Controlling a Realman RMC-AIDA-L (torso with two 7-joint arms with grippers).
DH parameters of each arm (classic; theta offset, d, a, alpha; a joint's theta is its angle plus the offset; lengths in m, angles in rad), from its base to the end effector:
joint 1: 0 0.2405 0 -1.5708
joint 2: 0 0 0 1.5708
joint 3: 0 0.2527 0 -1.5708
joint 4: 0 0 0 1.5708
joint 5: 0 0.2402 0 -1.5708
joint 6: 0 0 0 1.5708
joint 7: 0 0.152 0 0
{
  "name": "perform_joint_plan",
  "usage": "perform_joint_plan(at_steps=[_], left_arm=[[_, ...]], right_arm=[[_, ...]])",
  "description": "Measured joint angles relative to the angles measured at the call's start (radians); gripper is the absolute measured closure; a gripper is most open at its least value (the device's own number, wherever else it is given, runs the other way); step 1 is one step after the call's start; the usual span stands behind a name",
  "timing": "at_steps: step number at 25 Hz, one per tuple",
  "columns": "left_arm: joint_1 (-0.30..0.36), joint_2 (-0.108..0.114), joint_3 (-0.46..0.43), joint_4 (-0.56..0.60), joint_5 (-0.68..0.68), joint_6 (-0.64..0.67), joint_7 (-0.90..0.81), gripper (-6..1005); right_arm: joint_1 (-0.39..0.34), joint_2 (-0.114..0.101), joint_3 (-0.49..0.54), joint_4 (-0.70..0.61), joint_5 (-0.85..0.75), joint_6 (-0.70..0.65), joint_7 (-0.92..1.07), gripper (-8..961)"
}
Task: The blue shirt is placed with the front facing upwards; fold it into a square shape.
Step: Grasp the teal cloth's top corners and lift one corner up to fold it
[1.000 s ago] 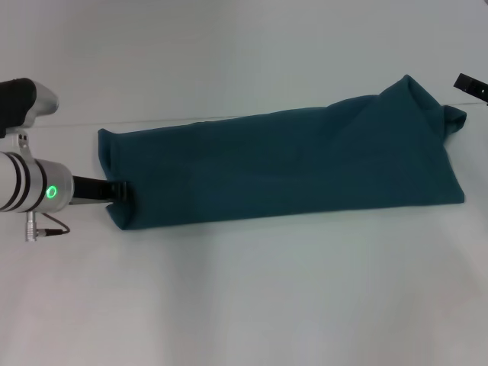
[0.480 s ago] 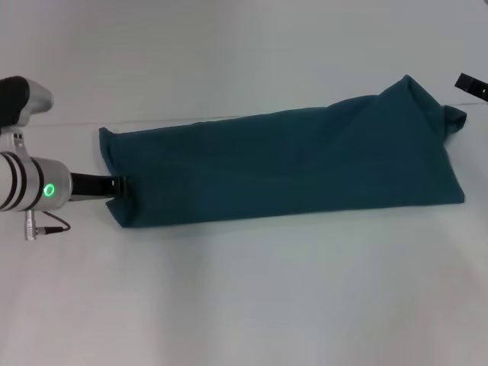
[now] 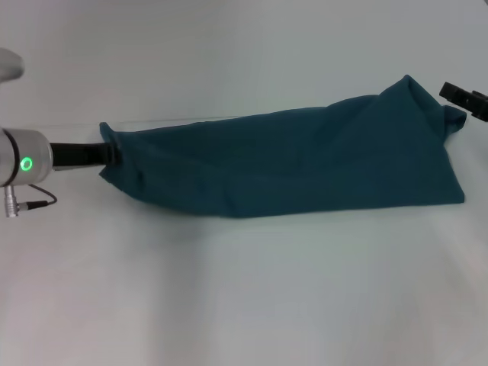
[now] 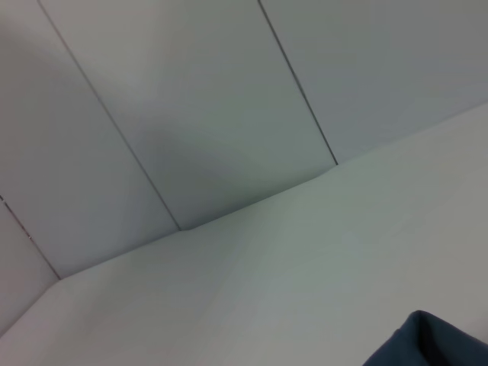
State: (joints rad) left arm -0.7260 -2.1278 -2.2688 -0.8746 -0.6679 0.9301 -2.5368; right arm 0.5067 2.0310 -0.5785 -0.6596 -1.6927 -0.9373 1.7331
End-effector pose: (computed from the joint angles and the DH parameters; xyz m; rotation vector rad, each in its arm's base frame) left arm -0.2377 0.4732 0.0119 -2.0367 -1.3452 -0.2876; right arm 0.3457 0.4275 0.0917 -1.7522 1.1495 0.8195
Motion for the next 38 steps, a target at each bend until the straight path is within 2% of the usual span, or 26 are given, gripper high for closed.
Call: perform_joint_plan(at_steps=[6,8,13,18,22,24,28,33,38], left_arm=[[0.042,0.0,-0.001,-0.091,-0.065,0.066,0.022,982],[0.055,0.0,-0.001,-0.126,-0.08,0.089,0.022,982],[0.083,-0.001,-0.001,-0.196,-0.106,0.128,0.023,982],[0.091,0.002,-0.001,-0.224,-0.128,0.148,0.026,982],[0.108,-0.001,-0.001,-0.269,-0.167,0.167,0.037,983],[0.111,-0.002,-0.001,-0.283,-0.185,0.18,0.042,983],[0.121,-0.002,-0.001,-0.311,-0.246,0.21,0.065,983],[0.13,0.0,-0.028,-0.338,-0.337,0.252,0.106,983],[0.131,0.003,-0.051,-0.34,-0.396,0.279,0.14,983]], right_arm=[[0.004,0.049,0.006,0.005,0.06,0.009,-0.145,193],[0.009,0.06,0.001,0.042,0.126,0.009,-0.24,246],[0.068,0.059,-0.004,0.234,0.275,0.019,-0.549,372],[0.18,0.068,0.003,0.4,0.298,0.086,-0.814,479],[0.264,0.068,0.002,0.488,0.304,0.161,-0.848,565],[0.321,0.071,-0.002,0.54,0.303,0.202,-0.849,645],[0.371,0.073,-0.004,0.588,0.297,0.215,-0.85,805],[0.437,0.077,-0.017,0.655,0.291,0.261,-0.851,954],[0.482,0.08,-0.032,0.702,0.291,0.299,-0.851,954]])
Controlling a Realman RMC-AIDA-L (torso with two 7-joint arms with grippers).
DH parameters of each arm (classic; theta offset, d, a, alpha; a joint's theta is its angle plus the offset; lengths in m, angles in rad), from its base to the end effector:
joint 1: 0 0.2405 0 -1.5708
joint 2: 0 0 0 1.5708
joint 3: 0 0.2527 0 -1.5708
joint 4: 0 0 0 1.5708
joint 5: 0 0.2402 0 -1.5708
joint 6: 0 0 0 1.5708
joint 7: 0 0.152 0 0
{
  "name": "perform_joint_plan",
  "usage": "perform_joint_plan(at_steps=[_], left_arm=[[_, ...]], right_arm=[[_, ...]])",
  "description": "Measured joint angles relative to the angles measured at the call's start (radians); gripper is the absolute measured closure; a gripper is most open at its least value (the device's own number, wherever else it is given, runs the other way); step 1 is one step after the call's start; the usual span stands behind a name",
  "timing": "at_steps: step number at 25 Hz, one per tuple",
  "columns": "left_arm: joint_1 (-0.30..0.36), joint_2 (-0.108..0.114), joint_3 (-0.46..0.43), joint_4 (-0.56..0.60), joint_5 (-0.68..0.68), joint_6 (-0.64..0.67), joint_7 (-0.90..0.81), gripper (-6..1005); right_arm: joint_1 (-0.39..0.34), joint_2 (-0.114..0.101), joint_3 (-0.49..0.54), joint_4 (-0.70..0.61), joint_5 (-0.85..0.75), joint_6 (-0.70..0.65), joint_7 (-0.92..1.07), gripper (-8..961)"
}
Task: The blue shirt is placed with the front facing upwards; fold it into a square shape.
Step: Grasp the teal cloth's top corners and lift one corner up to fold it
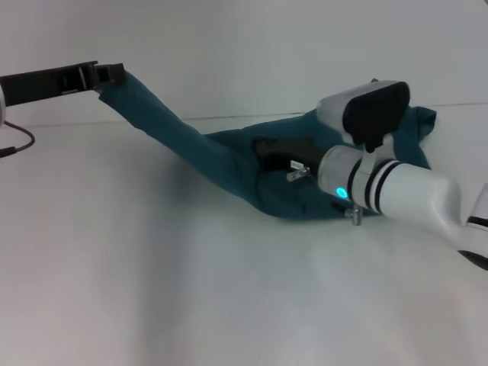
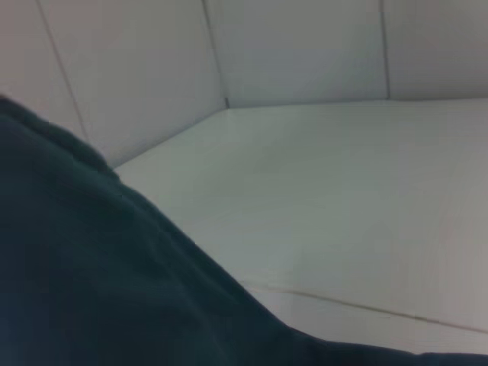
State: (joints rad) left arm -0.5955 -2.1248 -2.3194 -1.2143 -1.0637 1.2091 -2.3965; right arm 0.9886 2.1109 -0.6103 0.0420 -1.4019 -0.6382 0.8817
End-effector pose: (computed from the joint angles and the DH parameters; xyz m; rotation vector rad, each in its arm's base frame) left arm -0.1798 0.4465 0.0876 -2.1876 -1.1578 -0.7331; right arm 0.2146 0.4590 -0.1198 -2.1944 0.8502 0.5571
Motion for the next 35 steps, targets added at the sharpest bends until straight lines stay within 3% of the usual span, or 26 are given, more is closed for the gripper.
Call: perform_joint_plan(at_steps=[11,18,21,29,35], left_arm=[[-0.025,-0.003,0.008,0.005,-0.055,0.005,0.042,982],[-0.024,0.0,0.001,0.0,-0.057,0.021,0.043,982],[-0.026,0.0,0.0,-0.003,-0.063,0.022,0.043,982],[-0.032,0.0,0.002,-0.015,-0.128,0.047,0.066,983],[-0.033,-0.001,0.006,-0.024,-0.142,0.057,0.073,982]], right_arm=[[0.064,0.009,0.032,0.082,-0.046,-0.029,0.007,954],[-0.113,-0.007,0.209,0.016,-0.042,-0.167,0.009,953],[-0.139,-0.005,0.232,-0.003,-0.043,-0.164,0.0,953],[-0.028,0.0,0.164,0.059,-0.062,-0.046,-0.001,953],[0.051,0.007,0.171,0.137,-0.136,-0.027,-0.001,952]])
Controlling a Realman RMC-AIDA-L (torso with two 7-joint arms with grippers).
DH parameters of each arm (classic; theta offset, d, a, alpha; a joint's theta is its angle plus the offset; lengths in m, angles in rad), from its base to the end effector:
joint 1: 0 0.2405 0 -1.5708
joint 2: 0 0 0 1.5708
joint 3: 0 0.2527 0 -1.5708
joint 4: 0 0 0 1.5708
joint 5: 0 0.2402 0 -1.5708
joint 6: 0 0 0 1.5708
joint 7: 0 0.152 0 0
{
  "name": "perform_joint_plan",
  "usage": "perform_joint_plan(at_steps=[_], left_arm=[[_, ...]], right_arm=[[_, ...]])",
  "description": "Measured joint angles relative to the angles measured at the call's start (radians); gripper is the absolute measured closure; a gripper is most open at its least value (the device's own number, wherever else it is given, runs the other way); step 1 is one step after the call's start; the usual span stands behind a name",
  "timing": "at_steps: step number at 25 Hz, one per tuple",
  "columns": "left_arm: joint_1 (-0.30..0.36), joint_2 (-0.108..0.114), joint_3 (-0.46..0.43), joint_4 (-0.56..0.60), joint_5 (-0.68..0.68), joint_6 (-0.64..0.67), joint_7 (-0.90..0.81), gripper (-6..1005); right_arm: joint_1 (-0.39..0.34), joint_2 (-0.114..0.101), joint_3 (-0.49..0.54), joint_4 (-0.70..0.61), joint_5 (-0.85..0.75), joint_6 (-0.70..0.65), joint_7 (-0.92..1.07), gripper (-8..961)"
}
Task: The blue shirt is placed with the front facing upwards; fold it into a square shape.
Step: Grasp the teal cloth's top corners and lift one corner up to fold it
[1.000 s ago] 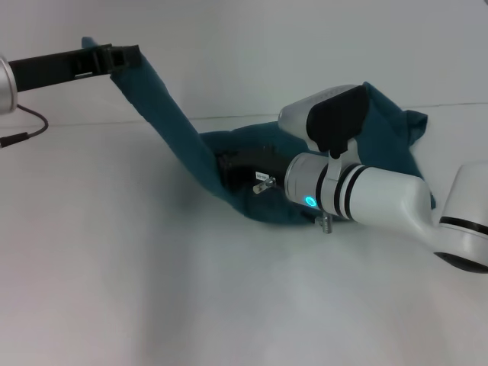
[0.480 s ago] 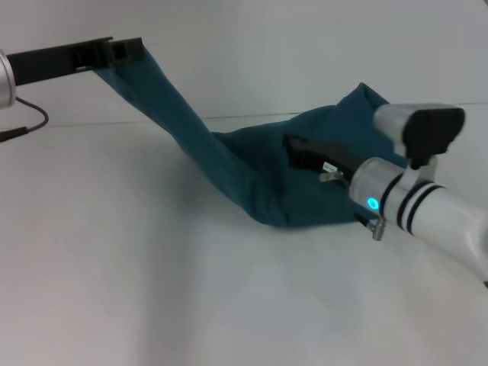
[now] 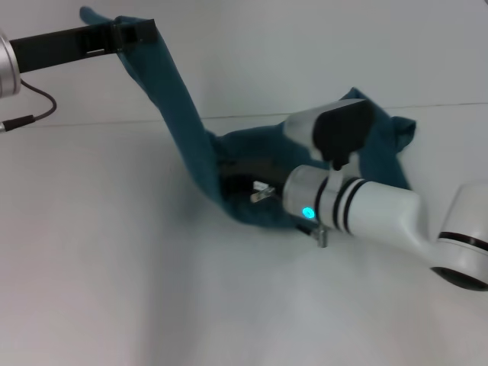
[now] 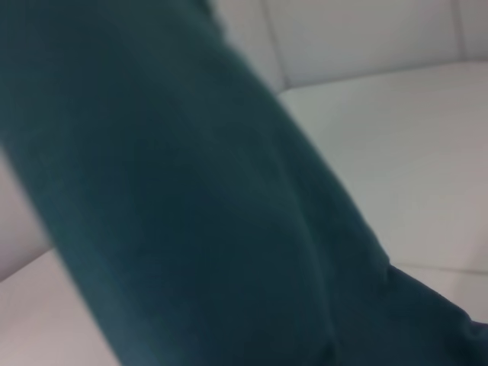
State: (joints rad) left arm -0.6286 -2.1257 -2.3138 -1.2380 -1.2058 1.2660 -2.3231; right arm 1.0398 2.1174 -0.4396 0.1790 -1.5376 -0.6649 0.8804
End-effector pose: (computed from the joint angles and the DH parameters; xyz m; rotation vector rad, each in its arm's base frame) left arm -0.1385 0.4445 0.0932 -2.3025 -1.0117 -0.8889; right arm 0.1870 0.4346 -0.1564 -2.2883 0.9432 0.6271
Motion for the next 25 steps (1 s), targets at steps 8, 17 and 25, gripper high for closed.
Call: perform_joint_plan(at_steps=[8,17,25], left_arm=[[-0.012,-0.003,0.006,0.003,-0.02,0.005,0.018,981],[-0.005,-0.005,-0.006,0.0,-0.032,0.031,0.033,981],[-0.003,-0.005,-0.005,-0.006,-0.07,0.067,0.045,980]], right_arm=[[0.034,0.002,0.022,0.052,-0.046,-0.01,-0.002,942],[-0.213,-0.012,0.193,-0.027,-0.046,-0.169,-0.034,931],[-0.123,-0.007,0.226,0.035,-0.126,-0.061,-0.062,922]])
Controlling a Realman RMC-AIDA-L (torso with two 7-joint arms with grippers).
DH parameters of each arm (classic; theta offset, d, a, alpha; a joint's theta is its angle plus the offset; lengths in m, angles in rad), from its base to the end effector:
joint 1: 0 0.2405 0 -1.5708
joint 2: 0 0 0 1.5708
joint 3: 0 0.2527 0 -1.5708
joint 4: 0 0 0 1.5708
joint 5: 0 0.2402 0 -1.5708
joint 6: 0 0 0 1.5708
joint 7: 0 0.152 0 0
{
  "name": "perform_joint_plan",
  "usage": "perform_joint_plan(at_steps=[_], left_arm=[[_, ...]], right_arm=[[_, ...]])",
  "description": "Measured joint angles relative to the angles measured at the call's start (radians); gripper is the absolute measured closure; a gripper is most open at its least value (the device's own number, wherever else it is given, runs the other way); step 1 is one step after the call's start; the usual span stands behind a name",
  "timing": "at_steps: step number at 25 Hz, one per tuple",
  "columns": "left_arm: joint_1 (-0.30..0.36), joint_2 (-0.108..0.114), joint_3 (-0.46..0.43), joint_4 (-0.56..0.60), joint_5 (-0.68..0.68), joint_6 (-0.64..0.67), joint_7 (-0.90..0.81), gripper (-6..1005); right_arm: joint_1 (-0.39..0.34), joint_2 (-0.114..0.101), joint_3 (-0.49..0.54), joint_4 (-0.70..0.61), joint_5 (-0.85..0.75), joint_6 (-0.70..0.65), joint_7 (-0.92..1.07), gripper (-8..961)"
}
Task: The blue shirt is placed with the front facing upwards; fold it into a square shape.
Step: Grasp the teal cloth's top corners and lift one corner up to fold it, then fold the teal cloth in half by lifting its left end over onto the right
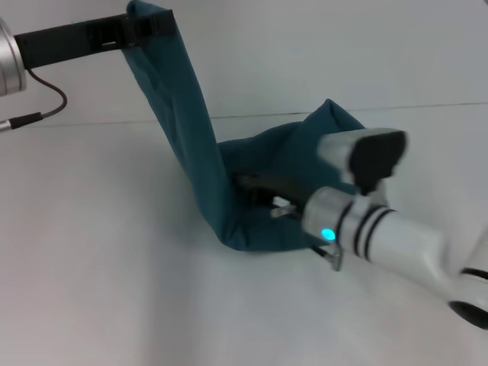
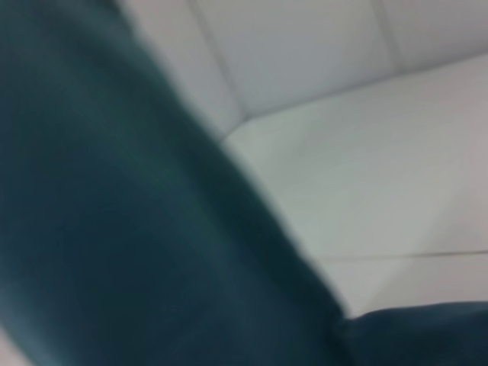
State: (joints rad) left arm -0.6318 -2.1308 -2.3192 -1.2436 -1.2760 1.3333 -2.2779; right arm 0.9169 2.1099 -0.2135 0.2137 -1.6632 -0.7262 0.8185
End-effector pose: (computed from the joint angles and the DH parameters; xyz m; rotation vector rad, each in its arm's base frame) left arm -0.1251 0.4355 0.0925 -2.3825 -0.9478 -0.9604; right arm 0.2153 0.4130 -0.1546 -2.1876 1.0525 0.7241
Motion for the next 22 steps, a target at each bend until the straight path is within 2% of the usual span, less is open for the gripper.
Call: perform_joint_plan(at_steps=[3,9,14,16,18,20,22], left_arm=[[0.0,0.0,-0.001,-0.009,-0.001,0.007,0.0,980],[-0.013,-0.003,0.004,-0.016,-0.002,0.014,0.0,979],[-0.022,-0.004,0.009,-0.008,-0.002,0.013,0.0,979],[-0.018,-0.005,0.009,-0.008,-0.002,0.012,0.001,979],[-0.015,-0.005,0.007,-0.007,-0.002,0.014,0.003,978],[-0.014,-0.006,0.008,-0.002,-0.002,0.016,0.006,978],[-0.016,-0.008,0.009,0.008,-0.002,0.016,0.009,978]], right_arm=[[0.063,0.005,0.002,0.038,-0.029,0.069,-0.002,918],[0.144,0.011,0.008,0.089,-0.036,0.12,-0.023,911],[0.156,0.008,0.033,0.108,-0.038,0.139,-0.049,905],[0.117,-0.003,0.061,0.11,-0.038,0.12,-0.05,903],[0.047,-0.015,0.086,0.092,-0.039,0.062,-0.038,901],[-0.048,-0.026,0.106,0.036,-0.038,-0.04,0.009,898],[-0.148,-0.027,0.111,-0.07,-0.034,-0.174,0.103,896]])
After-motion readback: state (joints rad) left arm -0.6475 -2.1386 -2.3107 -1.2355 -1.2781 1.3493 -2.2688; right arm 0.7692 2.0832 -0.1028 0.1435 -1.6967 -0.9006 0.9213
